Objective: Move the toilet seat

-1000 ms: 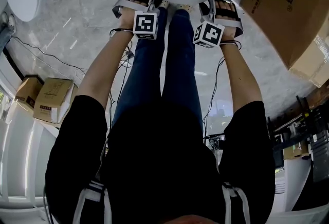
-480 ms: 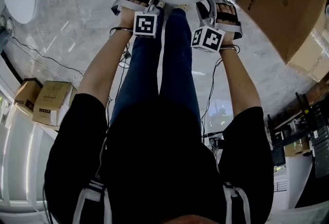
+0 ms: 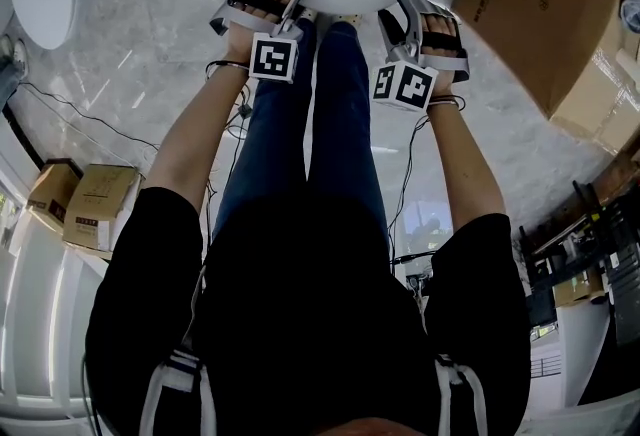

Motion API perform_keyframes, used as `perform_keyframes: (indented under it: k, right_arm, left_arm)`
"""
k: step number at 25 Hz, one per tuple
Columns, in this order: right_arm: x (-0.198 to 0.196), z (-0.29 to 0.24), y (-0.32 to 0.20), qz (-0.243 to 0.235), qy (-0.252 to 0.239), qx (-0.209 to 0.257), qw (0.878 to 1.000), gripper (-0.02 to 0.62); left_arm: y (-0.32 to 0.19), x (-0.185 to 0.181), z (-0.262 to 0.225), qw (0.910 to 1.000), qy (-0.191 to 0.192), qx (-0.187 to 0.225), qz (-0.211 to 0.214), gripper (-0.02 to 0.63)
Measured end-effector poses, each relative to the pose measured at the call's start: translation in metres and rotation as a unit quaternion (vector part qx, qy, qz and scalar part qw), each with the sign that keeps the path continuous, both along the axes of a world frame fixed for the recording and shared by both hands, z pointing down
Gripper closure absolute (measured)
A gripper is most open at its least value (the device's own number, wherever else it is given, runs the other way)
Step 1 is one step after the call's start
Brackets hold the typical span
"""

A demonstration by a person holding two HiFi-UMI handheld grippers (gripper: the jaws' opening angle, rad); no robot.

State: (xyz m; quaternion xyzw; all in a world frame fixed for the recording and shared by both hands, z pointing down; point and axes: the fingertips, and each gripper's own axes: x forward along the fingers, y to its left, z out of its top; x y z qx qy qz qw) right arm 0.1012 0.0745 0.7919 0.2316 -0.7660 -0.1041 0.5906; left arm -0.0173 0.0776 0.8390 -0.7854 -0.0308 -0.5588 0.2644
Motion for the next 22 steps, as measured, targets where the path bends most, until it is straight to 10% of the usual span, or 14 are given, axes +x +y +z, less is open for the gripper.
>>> perform_keyframes:
  k: [22]
  right_arm:
    - [-0.002,-0.056,-0.024,-0.040,0.039,0.079,0.995,0.345]
  left_arm:
    - [-0.035,0.009,-0.098,0.9959,0.055,0.068,-0.023,0.426]
